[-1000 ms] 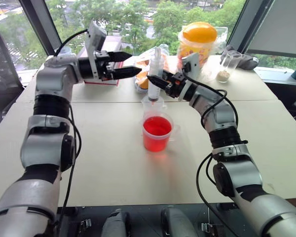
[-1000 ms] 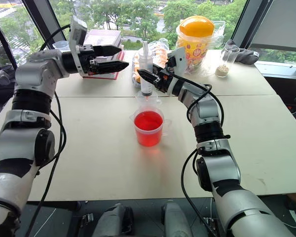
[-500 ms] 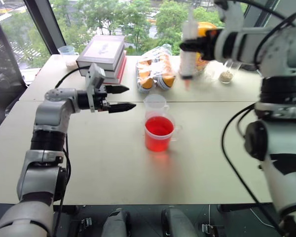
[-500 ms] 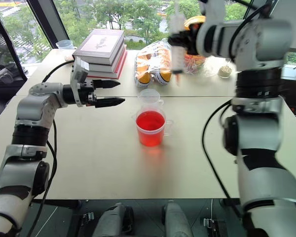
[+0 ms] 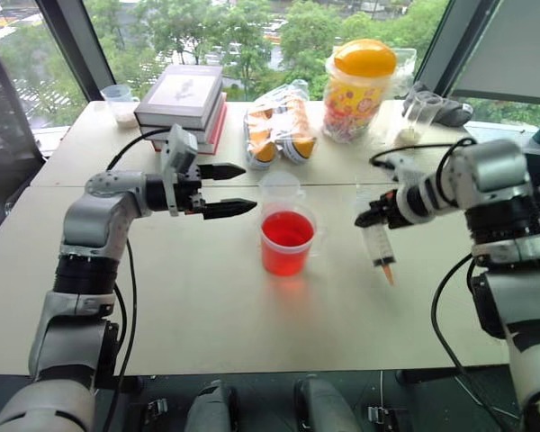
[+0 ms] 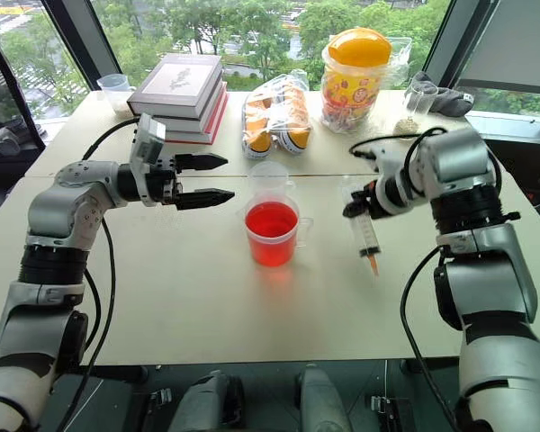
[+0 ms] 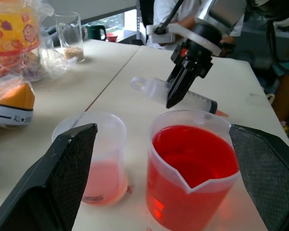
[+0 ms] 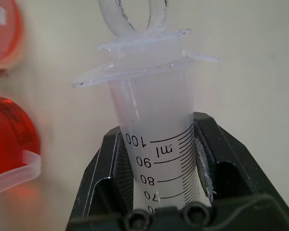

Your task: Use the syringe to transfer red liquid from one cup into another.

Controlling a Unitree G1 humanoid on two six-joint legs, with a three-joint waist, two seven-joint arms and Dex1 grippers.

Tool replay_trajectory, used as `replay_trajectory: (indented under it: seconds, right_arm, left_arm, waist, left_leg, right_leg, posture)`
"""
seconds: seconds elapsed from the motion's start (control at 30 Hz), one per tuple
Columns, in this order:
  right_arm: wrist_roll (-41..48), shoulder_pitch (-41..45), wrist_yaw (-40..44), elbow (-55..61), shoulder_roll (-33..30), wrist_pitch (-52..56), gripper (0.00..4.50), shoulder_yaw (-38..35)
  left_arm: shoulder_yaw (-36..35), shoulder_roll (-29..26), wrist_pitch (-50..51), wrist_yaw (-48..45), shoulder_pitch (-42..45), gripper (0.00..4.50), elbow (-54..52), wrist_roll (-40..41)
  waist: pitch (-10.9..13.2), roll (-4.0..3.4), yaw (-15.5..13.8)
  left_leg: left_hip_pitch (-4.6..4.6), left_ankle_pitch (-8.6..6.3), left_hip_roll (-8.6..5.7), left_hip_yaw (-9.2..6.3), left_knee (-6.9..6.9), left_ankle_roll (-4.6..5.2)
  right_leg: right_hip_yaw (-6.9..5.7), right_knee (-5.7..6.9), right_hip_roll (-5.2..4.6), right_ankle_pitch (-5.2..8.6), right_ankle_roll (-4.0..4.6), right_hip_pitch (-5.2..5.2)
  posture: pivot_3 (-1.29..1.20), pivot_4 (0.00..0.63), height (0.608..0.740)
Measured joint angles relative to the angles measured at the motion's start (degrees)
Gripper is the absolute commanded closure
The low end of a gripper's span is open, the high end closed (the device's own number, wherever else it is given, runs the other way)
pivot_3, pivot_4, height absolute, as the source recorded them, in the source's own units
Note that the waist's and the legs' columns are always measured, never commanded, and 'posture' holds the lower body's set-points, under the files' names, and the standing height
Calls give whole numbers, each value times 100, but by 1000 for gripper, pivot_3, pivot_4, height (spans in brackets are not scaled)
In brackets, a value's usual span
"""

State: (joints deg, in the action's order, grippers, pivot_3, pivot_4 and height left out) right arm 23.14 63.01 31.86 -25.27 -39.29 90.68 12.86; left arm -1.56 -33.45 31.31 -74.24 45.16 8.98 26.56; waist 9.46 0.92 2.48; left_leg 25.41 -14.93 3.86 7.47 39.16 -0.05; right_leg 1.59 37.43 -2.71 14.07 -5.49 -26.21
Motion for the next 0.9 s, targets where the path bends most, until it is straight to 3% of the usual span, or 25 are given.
replay_trajectory:
  seconds: [0.13, 0.33, 0.37, 0.53, 0.63, 0.73, 0.9]
  right_arm:
    - [-96, -80, 27, -120, 28, -132, 3115, 41]
    - [-164, -78, 59, -287, 107, -215, 188, -5]
    - [-160, -74, 66, -286, 106, -203, 45, -38]
    - [-20, -95, 153, 320, -210, 94, 45, -249]
    - [328, -224, 494, 1529, -1034, 140, 45, -350]
    - [978, -405, 913, 2594, -1738, 143, 45, -912]
    - [2447, -1679, 1718, 4272, -3027, 146, 45, -2005]
  left_arm:
    - [95, -158, 100, -253, -28, 20, -193, 97]
    - [282, -263, 69, -401, -22, 0, -186, 90]
    - [300, -263, 75, -418, -22, 0, -155, 90]
    - [302, -269, 107, -460, 53, 0, -114, 130]
    - [302, -353, 157, -524, 92, 0, -118, 161]
    - [299, -427, 184, -564, 142, 0, -113, 171]
    - [280, -744, 201, -684, 179, 0, -66, 166]
  waist:
    - [0, 0, -2]
    - [0, 0, -6]
    - [0, 0, -8]
    - [0, -1, -35]
    - [1, -2, -80]
    - [1, -1, -139]
    - [1, -1, -185]
  left_leg:
    - [-1, 0, 1, -2, -1, 0]
    - [-2, 0, 0, -1, 1, 0]
    - [-1, 0, 1, -1, 0, 0]
    - [3, 0, 0, -1, -1, 0]
    - [7, -1, 1, -2, -5, 1]
    - [1, -2, 2, -2, -7, 3]
    - [1, -3, 2, -4, -4, 4]
  right_leg:
    - [-1, 0, 2, 0, 0, 1]
    - [-1, 0, 2, 0, 0, 3]
    - [-1, 0, 2, 0, 0, 2]
    - [-1, -3, 1, 1, 0, -2]
    - [-1, -10, 1, 2, 0, -5]
    - [-1, -17, 3, 2, 0, 1]
    - [-2, -18, -1, 2, 1, 6]
  posture:
    - [0, 150, 740]
    - [0, 150, 740]
    - [0, 150, 740]
    - [0, 150, 740]
    - [0, 150, 740]
    - [0, 150, 740]
    - [0, 150, 740]
